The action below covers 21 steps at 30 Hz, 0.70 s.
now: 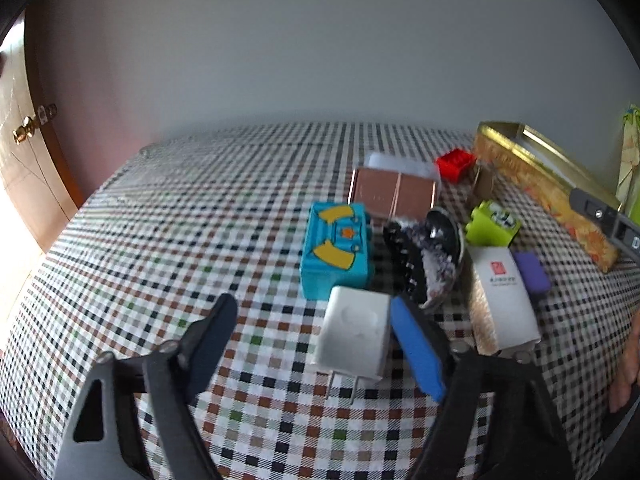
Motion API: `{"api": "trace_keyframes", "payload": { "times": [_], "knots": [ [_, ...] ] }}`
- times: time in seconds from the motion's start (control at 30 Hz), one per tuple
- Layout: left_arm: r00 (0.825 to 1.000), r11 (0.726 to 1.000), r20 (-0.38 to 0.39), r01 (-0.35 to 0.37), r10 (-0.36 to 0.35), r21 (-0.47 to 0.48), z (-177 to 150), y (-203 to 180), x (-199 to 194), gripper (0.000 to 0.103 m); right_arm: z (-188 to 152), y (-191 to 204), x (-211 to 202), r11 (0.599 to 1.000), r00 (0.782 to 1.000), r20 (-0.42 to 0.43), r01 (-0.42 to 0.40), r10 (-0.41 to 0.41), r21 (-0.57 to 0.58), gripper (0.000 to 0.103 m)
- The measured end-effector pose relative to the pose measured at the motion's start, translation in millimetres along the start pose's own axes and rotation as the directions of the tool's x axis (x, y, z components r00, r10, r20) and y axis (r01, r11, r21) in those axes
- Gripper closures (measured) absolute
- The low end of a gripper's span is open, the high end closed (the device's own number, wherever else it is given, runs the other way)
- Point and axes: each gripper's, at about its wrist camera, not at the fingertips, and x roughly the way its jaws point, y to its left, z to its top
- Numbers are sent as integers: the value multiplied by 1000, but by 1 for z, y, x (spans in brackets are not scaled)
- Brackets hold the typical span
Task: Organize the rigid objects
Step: 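Close the left tool on the white charger plug while the right tool approaches the purple cube, then grasp the purple cube with the right tool while the left tool lifts the charger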
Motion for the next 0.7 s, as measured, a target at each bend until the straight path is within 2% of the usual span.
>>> {"api": "trace_keyframes", "payload": {
  "times": [0.03,0.1,0.17,0.27,0.33,0.43,0.53,0.6,0.7],
  "knots": [
    [1000,1000,-12,11,-11,-5,-1,0,1,26,1,0,0,1000,1000,-8,-5,5,-4,39],
    [998,999,-55,32,-33,-14,-4,0,7,37,-2,1,1,999,999,-32,-31,30,-17,39],
    [995,999,-94,39,-40,-12,-4,-2,12,42,-3,4,4,999,998,-52,-44,42,-31,39],
    [993,999,-103,49,-51,-25,-4,-2,16,42,-7,12,7,995,993,-93,-77,70,-68,39],
    [994,999,-101,45,-47,-24,-6,-3,15,46,-8,19,9,991,992,-103,-85,74,-103,39],
    [995,998,-92,45,-49,-44,-8,1,11,66,-12,30,11,980,988,-123,-112,92,-162,39],
    [992,993,-88,79,-87,-86,-5,11,10,66,-15,35,12,972,983,-146,-141,114,-190,39],
    [993,992,-86,78,-86,-96,-5,15,9,66,-16,34,16,970,978,-171,-154,123,-186,39],
    [991,988,-76,98,-108,-122,-5,21,8,66,-19,34,25,967,963,-225,-187,146,-173,39]
  ]
}}
